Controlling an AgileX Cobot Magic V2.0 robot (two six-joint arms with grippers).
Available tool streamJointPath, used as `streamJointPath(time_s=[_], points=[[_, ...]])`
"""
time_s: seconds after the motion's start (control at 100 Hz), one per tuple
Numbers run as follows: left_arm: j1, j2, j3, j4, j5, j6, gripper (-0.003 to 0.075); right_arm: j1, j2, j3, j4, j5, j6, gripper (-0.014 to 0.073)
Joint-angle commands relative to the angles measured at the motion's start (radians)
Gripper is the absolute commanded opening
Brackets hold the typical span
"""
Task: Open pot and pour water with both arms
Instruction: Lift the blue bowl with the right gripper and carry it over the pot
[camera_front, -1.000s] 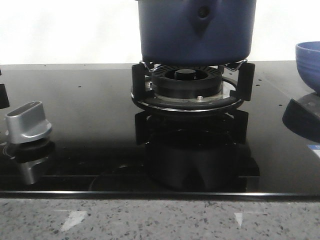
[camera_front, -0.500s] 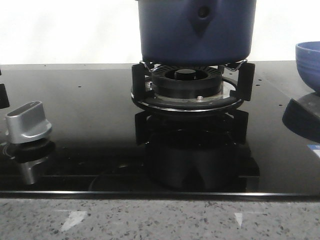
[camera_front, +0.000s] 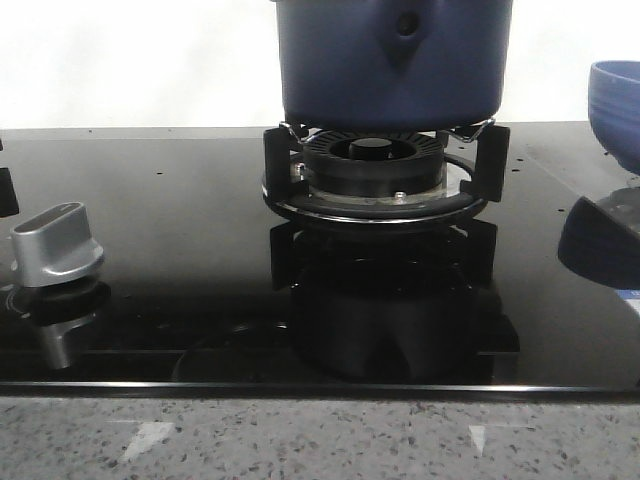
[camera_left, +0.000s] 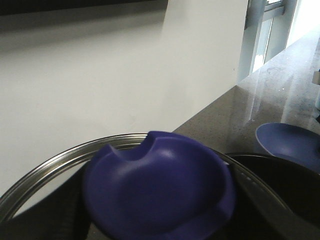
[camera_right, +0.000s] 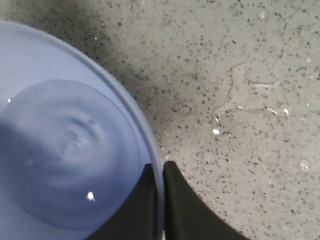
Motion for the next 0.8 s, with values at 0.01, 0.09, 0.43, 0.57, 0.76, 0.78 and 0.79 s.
streamJointPath(time_s=[0.01, 0.09, 0.43, 0.57, 0.76, 0.78, 0.79], points=[[0.004, -0.058, -0.043, -0.09, 0.002, -0.009, 0.0335, 0.003, -0.074, -0.033, 0.039, -0.076, 0.003, -0.0073], [0.004, -0.058, -0.043, -0.09, 0.0, -0.009, 0.0335, 0.016, -0.113, -0.033, 0.044, -0.12, 0.003, -0.0073], [0.004, -0.058, -0.043, -0.09, -0.044, -0.009, 0.0335, 0.145, -0.213, -0.101, 0.044, -0.204, -0.027, -0.0073], [0.004, -0.058, -0.043, -0.09, -0.053, -0.009, 0.0335, 0.211, -0.213, -0.203, 0.044, -0.204, -0.027, -0.0073], [0.004, -0.058, -0.043, -0.09, -0.055, -0.009, 0.0335, 0.278, -0.196, -0.332, 0.044, -0.217, -0.027, -0.0073], [0.004, -0.058, -0.043, -0.09, -0.055, -0.009, 0.0335, 0.285, -0.191, -0.339, 0.044, -0.221, -0.029, -0.0073], [0.004, -0.058, -0.043, -0.09, -0.055, -0.009, 0.0335, 0.29, -0.191, -0.346, 0.044, -0.224, -0.031, -0.0073]])
